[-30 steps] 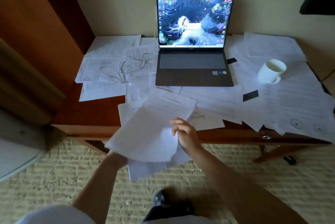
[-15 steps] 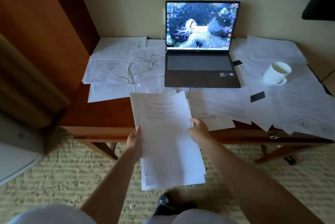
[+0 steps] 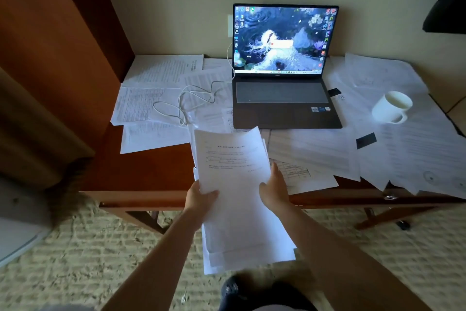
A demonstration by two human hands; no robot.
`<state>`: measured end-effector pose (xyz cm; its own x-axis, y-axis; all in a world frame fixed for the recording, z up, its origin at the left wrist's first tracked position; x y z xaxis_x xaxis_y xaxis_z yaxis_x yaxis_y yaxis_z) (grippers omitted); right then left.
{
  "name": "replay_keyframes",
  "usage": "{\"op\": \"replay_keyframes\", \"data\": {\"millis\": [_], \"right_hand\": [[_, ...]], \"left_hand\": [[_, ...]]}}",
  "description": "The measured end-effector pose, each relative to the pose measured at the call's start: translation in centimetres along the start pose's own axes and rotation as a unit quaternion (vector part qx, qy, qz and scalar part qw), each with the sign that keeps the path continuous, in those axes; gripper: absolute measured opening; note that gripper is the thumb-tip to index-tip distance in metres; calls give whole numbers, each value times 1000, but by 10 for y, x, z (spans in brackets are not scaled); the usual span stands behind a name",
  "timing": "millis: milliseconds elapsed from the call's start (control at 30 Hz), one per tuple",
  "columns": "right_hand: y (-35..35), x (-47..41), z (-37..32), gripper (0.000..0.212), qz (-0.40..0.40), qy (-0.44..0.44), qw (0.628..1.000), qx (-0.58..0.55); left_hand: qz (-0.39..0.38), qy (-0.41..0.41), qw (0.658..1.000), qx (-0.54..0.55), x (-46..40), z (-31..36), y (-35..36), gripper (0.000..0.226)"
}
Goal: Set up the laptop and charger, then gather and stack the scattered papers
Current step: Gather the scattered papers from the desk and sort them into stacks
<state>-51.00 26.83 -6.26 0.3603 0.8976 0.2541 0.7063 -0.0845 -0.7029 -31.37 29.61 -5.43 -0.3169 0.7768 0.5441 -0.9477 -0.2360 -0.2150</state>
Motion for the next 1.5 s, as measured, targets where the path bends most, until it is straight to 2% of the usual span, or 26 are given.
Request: {"op": "replay_keyframes", "data": {"millis": [67, 167, 233, 300, 500, 600, 667, 800, 1000, 1233, 1367, 1467, 1500], "right_hand": [[-5, -6, -3, 52, 17, -5, 999, -33], [-20, -18, -15, 32, 66, 24, 994, -81], [-30, -25, -28, 33, 38, 69, 985, -155], [-43, -29, -43, 35, 13, 78, 972, -223], [-104, -52, -99, 38, 142, -44, 929, -340], [-125, -57, -117, 50, 173, -93, 901, -387], [-128, -58, -116, 61, 163, -103, 903, -383], [-117, -63, -94, 68, 112, -64, 954, -271], [-119, -63, -92, 52, 195, -71, 928, -309], [-102, -64, -77, 45, 175, -73, 935, -299], [-91, -60, -59, 52, 100, -44, 965, -237], [-91, -49, -53, 50, 140, -78, 965, -209], [-90, -47, -49, 51, 131, -73, 970, -192]], "left_hand": [[-10, 11, 1000, 11, 2, 8, -2, 27], [-3, 30, 995, 97, 9, 29, -8, 29], [5, 47, 989, 138, 11, 47, -9, 29], [10, 75, 985, 152, 12, 69, -7, 22], [50, 214, 961, 167, 15, 142, 13, 17], [76, 257, 948, 172, 17, 161, 23, 14], [74, 263, 948, 165, 15, 164, 29, 19], [75, 264, 948, 158, 13, 158, 42, 24], [81, 263, 945, 179, 17, 173, 55, 16], [74, 244, 956, 142, 11, 165, 58, 19], [44, 196, 974, 106, 4, 156, 54, 27], [44, 173, 977, 112, -1, 150, 47, 23], [35, 161, 980, 108, -3, 146, 46, 22]]}}
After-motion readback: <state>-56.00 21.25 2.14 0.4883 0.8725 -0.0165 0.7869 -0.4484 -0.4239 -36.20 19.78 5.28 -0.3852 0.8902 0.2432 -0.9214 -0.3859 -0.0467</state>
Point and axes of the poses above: each hand's wrist, its own x-axis away from the middle knuckle, its own y-axis out of the palm, z = x × y, the point moved 3 cm from there along -x, towards the middle knuckle, and after that the axes turned 6 degrees about z, right-handed, at the moved point
